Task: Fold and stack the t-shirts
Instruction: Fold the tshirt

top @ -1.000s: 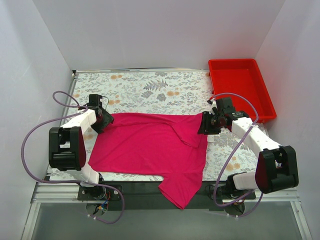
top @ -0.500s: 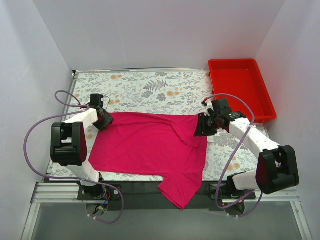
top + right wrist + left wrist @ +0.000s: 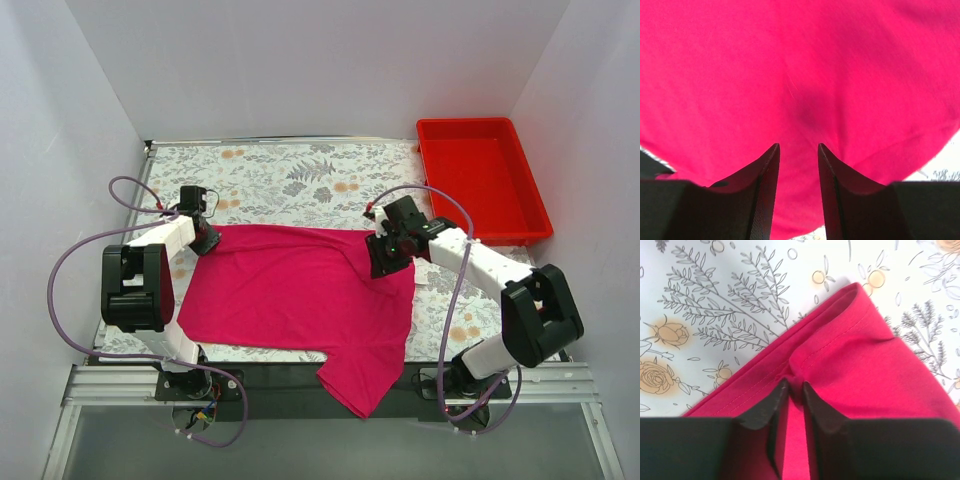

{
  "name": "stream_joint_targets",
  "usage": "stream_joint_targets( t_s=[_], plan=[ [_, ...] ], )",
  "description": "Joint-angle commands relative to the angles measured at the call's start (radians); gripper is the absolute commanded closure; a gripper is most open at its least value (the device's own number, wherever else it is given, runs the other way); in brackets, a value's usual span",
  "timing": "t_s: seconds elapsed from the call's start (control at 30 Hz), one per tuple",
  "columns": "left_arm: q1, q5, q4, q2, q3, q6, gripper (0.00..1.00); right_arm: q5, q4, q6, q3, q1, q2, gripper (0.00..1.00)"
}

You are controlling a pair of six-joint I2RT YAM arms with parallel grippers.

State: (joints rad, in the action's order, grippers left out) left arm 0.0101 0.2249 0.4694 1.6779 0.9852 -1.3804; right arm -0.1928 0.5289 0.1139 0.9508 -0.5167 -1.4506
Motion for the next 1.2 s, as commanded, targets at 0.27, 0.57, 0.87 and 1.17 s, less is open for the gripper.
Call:
stream_joint_targets(
  t_s=[0.27,0.57,0.87,1.17],
  plan=[
    [0.005,0.042,-0.012,-0.047,0.053,0.057,1.0,0.331,-0.006,-0.094,0.167,-0.21,-0.192,0.62],
    [0.004,0.044,0.002,-0.043,0.075,0.067,1.0,0.466,-0.006,-0.074,0.187,-0.258,-0.28,0.64],
    [0.004,0.042,0.008,-0.027,0.081,0.073,1.0,0.437,-0.001,-0.082,0.189,-0.273,-0.278,0.77],
    [0.004,0.062,0.005,-0.024,0.081,0.106,1.0,0.451,0.039,-0.109,0.256,-0.186,-0.248,0.99]
  ],
)
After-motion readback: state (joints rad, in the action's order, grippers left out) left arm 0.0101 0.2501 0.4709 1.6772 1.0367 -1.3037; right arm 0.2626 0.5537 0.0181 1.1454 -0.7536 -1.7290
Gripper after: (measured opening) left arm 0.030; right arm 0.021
